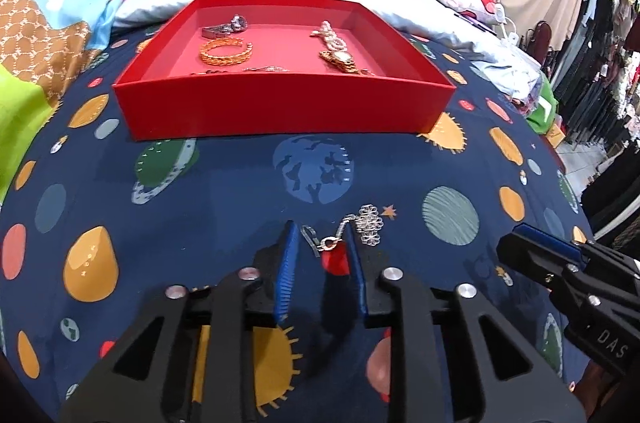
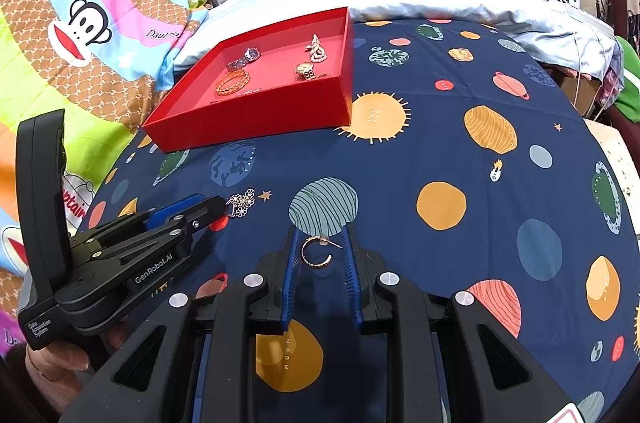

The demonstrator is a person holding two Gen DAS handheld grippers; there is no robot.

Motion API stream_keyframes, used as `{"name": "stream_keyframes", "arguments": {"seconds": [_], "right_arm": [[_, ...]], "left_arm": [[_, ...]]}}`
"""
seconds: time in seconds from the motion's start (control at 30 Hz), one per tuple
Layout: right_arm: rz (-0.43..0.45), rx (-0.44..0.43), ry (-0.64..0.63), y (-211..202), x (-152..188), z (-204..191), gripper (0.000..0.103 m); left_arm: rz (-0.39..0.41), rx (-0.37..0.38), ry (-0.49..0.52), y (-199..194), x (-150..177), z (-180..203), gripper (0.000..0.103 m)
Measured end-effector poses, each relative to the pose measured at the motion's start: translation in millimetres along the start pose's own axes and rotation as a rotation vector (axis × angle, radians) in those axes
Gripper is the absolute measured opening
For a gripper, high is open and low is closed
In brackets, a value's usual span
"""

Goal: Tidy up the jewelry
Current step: 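Lower the pendant into the red tray with left tool while right tool drops the hoop there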

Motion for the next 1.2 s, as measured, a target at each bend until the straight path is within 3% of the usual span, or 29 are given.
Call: {"name": "stream_keyframes", "arguments": {"seconds": [0.2,0.37,0.7,1.0,1.2], "right_arm": [[0.000,-0.001,0.003,0,0,1,0.020],[0.008,-0.005,-0.001,-3,-1,1,0.020],[0.044,-0.028,-0.015,-22,-8,-8,0.020],[0.094,-0.081,-0.079,-40,-37,-27,0.020],[0.123,-0.141,-0.109,-35,-84,-37,0.020]], "left_arm": [[-0.001,0.012,-0.009,2,-1,2,0.000],[0.009,0.026,-0.014,-5,-3,2,0.000],[0.109,0.076,-0.023,-63,-21,-2,0.000],[0.208,0.090,0.013,-114,-63,-11,0.000],[0.261,0.089,0.008,-118,-111,-22,0.000]]}}
Point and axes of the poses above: each gripper's, at about its wrist camera, not at the fingertips, and y roughly the way its jaws point, z to its right, x to its underside, the point moved 1 cm from there along y, roughly the way its jaws point, and after that the axes turned 2 degrees about -z, right-handed, at the moved point
